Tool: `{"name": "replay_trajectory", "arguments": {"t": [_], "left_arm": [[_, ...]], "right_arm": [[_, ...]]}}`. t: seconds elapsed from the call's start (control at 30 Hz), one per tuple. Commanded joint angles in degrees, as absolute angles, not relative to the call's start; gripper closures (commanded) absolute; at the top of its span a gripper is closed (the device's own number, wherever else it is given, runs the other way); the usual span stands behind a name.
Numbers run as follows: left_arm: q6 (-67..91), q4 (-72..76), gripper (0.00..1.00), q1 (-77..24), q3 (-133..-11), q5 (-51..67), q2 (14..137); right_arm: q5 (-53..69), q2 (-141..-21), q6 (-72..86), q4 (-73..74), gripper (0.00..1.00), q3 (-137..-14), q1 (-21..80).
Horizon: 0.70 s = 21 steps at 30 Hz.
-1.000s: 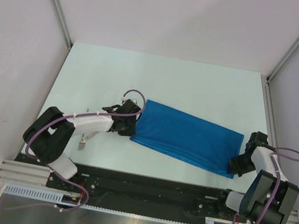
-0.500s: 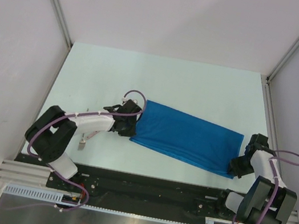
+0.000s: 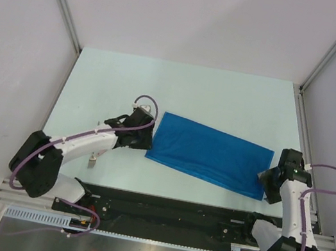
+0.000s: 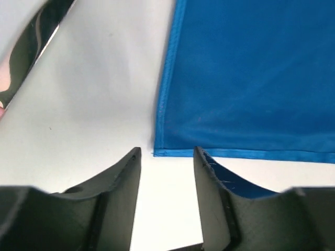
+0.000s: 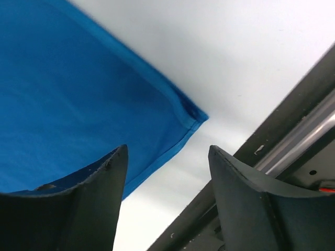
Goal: Fold the napkin into a case and place the utensils inside
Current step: Fold and flatten the napkin at the center of the board.
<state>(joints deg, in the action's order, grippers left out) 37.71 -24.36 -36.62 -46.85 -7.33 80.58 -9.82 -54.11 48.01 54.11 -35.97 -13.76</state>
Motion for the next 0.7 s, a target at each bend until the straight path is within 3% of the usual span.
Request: {"name": "replay_trajectory", "arguments": {"t": [0.0,0.03,0.07,0.17,0.3,0.53,0.63,0.67], "left_arm": [[35.1,-21.6,0.58,-36.8,-48.1,-1.7,76.6],[35.4,-19.4,0.62,-36.9,-47.8,1.7,77.6],[35.9,-15.5,0.71,-36.9,-48.2,4.9,79.0],[36.6,-14.2,0.8,-37.6,-50.7,9.4,87.0],[35.9,-13.0,0.81,-37.6,-49.0,5.4,91.6],[36.0,-14.9,0.8,-38.2,-46.8,-2.5,91.9],[36.0,-16.6,0.62,-39.2,-48.2,-2.5,86.0],[36.0,-17.1,0.59,-39.3,-48.9,-0.5,83.9]], "right_arm": [[-8.5,-55.3,46.5,52.1,0.35,-37.5,-8.1],[-7.7,-56.4,46.5,49.2,0.39,-37.4,-7.0],[-7.1,-59.3,47.3,48.3,0.5,-37.0,-5.5],[-3.1,-62.5,49.3,44.8,0.7,-34.1,-5.0],[-7.2,-63.2,50.3,44.0,0.76,-30.2,-6.5],[-8.6,-59.1,46.8,44.3,0.74,-31.2,-8.4],[-6.5,-54.8,44.5,42.6,0.62,-33.8,-9.8],[-4.3,-54.3,44.3,41.4,0.44,-34.1,-10.5]]}}
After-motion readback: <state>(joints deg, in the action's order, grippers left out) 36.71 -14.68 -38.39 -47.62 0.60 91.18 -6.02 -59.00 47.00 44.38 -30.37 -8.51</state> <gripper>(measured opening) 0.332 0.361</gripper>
